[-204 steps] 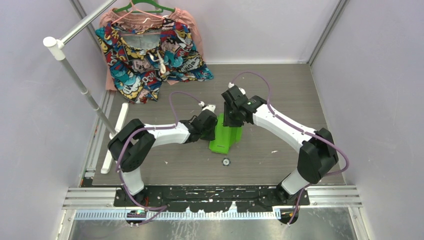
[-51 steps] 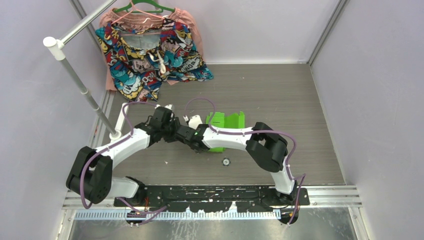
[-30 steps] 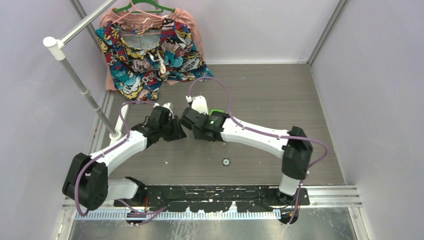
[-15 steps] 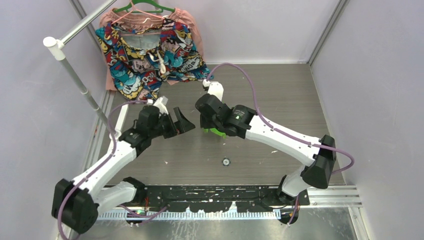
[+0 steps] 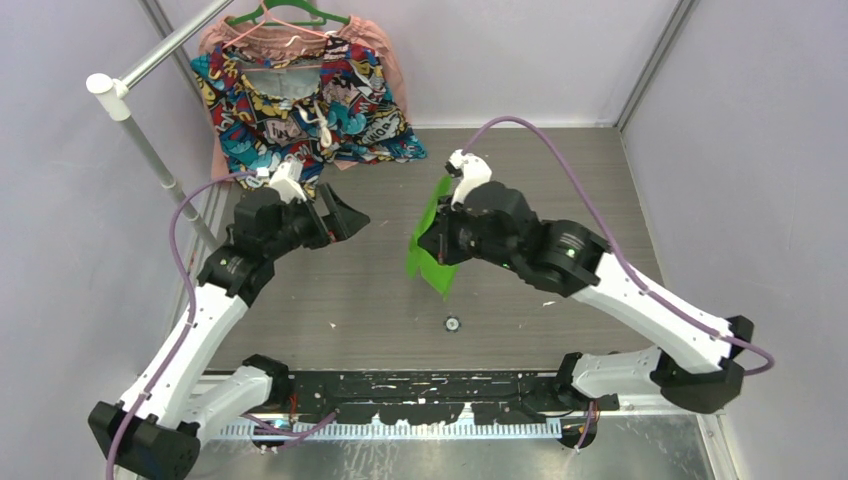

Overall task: Fold the paper box
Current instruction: Fold the paper box at the center of the board.

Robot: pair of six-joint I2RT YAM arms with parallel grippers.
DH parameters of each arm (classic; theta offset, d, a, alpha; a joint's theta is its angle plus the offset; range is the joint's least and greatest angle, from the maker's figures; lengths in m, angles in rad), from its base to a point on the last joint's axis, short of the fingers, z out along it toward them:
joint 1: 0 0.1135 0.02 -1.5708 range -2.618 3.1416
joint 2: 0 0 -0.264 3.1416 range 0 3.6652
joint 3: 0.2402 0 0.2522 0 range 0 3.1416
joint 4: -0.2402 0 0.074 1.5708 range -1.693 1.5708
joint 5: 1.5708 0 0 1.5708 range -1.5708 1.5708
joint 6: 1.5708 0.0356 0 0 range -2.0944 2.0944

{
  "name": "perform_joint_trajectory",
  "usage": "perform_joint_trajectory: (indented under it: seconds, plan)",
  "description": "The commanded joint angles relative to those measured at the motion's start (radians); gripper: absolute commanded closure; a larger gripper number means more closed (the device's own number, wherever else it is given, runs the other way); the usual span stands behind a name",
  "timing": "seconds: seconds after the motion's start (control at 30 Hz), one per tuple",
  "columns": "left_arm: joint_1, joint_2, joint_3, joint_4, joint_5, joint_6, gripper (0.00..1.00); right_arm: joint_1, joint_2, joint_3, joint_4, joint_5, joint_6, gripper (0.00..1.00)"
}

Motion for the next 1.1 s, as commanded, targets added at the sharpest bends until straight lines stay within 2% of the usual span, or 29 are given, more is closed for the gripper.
perform_joint_trajectory:
  seconds: [0.0,0.13,0.4,0.57,0.8,1.07]
  plan:
    - [0.011,0.084,0.077,0.02,0.132,0.044,0.0,-0.004,-0.094,0.015,-0.033,-0.145,-0.105,0.99]
    - [0.011,0.179,0.135,0.067,0.255,0.049,0.03,-0.003,-0.13,0.018,-0.046,-0.232,-0.156,0.99]
    - [0.01,0.269,0.231,0.072,0.376,0.081,0.04,0.005,-0.104,0.024,-0.064,-0.348,-0.206,0.99]
    - [0.001,0.284,0.205,0.123,0.44,0.06,0.04,0.016,-0.04,0.029,-0.069,-0.368,-0.242,0.99]
    - [-0.079,0.27,0.147,0.126,0.429,0.065,0.06,0.024,0.039,0.034,-0.002,-0.345,-0.273,0.99]
    - [-0.089,0.214,0.086,0.072,0.325,0.086,0.08,0.027,0.086,0.077,0.064,-0.304,-0.274,0.99]
